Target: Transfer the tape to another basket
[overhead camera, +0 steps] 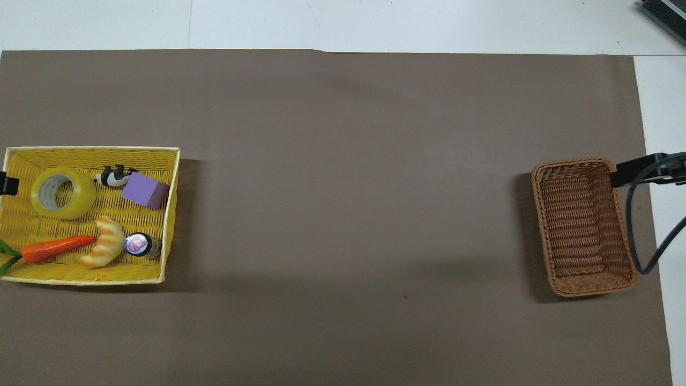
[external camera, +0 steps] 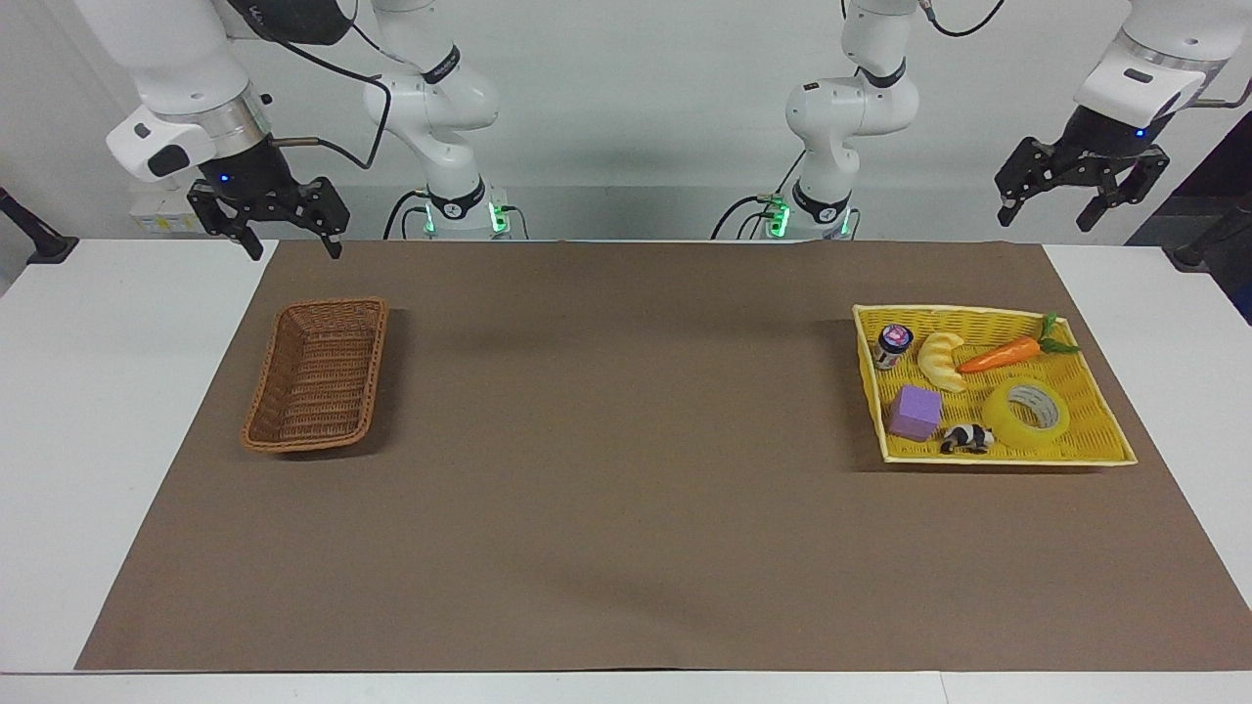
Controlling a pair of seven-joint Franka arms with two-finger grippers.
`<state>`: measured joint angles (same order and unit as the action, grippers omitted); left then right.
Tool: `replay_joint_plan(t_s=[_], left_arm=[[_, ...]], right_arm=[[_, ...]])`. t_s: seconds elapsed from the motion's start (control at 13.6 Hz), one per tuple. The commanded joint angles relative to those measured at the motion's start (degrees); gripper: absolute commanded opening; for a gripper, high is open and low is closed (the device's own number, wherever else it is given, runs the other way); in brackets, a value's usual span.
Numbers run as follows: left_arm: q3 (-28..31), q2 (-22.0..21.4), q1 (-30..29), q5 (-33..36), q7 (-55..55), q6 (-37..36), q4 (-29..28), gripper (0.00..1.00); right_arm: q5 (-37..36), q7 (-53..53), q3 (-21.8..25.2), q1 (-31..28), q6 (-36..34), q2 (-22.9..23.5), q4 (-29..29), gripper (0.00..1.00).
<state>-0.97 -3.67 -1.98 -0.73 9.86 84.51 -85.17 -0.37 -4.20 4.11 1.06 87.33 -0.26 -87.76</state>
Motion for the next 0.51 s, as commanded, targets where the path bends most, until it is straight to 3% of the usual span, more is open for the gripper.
replay_joint_plan(t_s=[0.0,0.44], left_arm=[[-0.1,-0.6,-0.2,1.1,0.0,0.4,-0.8,1.0],[-0.1,-0.7,-0.1,1.1,-0.5,-0.2,-0.8,1.0]], right_arm=[[-0.2,-1.2,-0.5,-0.2,1.1,-1.5,-1.9,1.0],[-0.2,-1.2,-0.5,-0.3,1.1,-1.5,-1.9,1.0]])
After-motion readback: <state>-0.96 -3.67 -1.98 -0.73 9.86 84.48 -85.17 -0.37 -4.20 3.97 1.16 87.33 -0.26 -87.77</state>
